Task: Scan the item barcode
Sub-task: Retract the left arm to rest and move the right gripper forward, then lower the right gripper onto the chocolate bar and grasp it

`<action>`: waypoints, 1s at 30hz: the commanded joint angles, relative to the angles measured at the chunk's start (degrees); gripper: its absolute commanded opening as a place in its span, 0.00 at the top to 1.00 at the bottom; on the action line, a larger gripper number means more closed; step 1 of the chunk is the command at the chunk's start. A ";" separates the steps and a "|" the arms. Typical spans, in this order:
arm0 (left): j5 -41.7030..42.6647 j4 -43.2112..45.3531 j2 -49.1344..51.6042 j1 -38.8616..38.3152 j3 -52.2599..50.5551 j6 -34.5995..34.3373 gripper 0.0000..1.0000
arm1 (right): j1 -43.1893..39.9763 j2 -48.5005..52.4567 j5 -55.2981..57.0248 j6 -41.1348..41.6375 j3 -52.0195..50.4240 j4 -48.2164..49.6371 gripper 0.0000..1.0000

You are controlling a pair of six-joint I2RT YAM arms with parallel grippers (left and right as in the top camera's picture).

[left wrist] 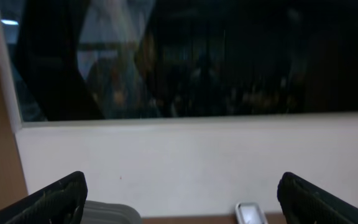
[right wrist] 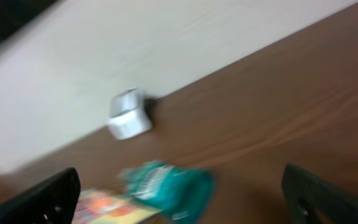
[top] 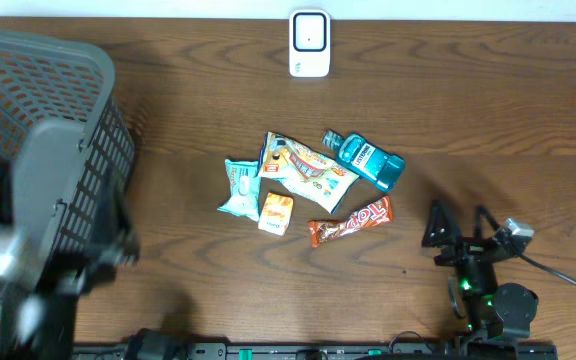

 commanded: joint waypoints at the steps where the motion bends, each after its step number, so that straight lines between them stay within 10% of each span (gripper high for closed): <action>1: 5.62 0.00 -5.57 4.13 -1.70 -4.81 0.02 | 0.28 -0.04 -16.35 18.14 -0.24 0.42 0.01; 11: 23.30 -4.02 -13.40 13.18 -2.54 -13.14 0.02 | 0.28 -0.04 -28.17 23.37 -0.24 0.07 0.01; 30: 17.64 -6.62 -26.80 8.11 -2.27 -8.70 0.02 | 0.33 0.00 -39.50 19.98 0.24 1.77 0.01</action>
